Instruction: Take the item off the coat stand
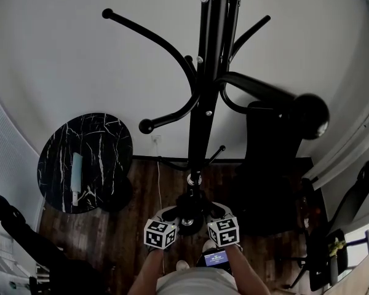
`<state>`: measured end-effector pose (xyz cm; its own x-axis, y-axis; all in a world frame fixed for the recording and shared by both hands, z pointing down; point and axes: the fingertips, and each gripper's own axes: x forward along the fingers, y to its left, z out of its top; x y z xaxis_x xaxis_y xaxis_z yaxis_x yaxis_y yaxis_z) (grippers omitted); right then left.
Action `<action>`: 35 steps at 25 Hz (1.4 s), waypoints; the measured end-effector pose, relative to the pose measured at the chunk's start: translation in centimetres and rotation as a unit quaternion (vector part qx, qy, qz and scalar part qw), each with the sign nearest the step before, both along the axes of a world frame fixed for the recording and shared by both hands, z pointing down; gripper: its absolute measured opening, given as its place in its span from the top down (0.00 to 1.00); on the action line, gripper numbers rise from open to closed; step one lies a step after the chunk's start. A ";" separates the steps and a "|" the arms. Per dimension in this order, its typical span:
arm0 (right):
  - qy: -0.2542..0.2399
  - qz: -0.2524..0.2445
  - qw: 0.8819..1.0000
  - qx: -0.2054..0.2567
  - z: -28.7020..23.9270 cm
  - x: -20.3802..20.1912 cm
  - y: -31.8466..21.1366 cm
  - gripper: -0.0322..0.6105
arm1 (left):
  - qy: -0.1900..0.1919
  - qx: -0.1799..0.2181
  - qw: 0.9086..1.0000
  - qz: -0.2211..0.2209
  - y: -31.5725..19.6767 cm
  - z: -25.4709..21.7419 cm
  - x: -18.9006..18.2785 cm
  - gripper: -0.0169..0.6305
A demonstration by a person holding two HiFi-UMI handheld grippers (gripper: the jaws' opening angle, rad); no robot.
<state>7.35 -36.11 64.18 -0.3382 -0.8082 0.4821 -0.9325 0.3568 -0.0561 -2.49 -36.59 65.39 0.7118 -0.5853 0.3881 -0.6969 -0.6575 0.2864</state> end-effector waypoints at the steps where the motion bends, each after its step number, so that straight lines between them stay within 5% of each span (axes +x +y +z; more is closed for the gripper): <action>1: 0.007 -0.005 1.000 -0.001 0.0 -0.2 0.0 0.85 | -0.003 0.001 1.000 0.002 0.0 0.0 0.0 0.89; 35: 0.003 -0.001 1.000 0.007 -1.9 -1.5 5.8 0.90 | 0.024 0.008 1.000 0.013 5.7 -2.9 -1.3 0.93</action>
<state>5.83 -30.33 62.23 -0.3368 -0.8142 0.4728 -0.9321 0.3594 -0.0452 -3.75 -30.87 62.49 0.7447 -0.5718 0.3443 -0.6649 -0.6804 0.3082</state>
